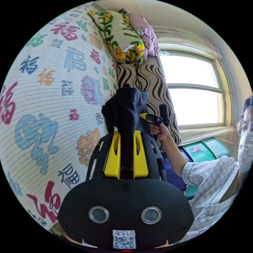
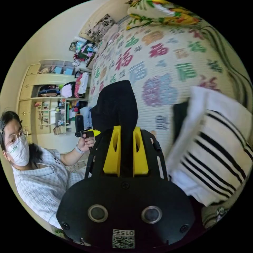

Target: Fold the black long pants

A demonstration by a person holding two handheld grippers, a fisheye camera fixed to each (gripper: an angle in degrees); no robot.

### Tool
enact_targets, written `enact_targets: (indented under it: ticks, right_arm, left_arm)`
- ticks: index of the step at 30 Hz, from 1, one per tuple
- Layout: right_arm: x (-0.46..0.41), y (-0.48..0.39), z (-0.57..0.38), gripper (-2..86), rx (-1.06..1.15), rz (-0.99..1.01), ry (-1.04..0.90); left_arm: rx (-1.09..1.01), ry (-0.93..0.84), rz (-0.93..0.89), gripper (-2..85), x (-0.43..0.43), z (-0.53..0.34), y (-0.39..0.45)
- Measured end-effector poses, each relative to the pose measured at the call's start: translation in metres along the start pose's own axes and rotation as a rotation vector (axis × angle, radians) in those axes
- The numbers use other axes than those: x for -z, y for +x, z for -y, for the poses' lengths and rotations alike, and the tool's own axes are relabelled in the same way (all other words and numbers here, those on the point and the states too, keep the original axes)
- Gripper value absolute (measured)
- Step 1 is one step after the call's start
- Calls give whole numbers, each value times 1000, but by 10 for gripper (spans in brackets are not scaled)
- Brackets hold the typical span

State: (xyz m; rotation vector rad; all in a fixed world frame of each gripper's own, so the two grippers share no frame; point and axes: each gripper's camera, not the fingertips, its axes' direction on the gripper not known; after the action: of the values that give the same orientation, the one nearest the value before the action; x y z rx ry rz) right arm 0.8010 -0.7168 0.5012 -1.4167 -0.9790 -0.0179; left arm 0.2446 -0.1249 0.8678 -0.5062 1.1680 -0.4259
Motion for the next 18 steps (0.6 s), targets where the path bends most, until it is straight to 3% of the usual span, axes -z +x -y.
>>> enact_targets:
  ticks: [6,10,14,18]
  right_arm:
    - [92,32,-68,76,-200,-251,137]
    - [93,55,-99,77,-339,-343,113]
    - [53,74,-120,93,-440,-415,74]
    - [31,63,-138,107,-467,-424,196]
  left_arm:
    - [-80,-162,-126,74,-138,42,49]
    - [-95,-278,-67,75,-196,45,57]
    - [-62,-331,7,75,-215,32,49]
    - [-72,-332,-37,77,-199,15,51]
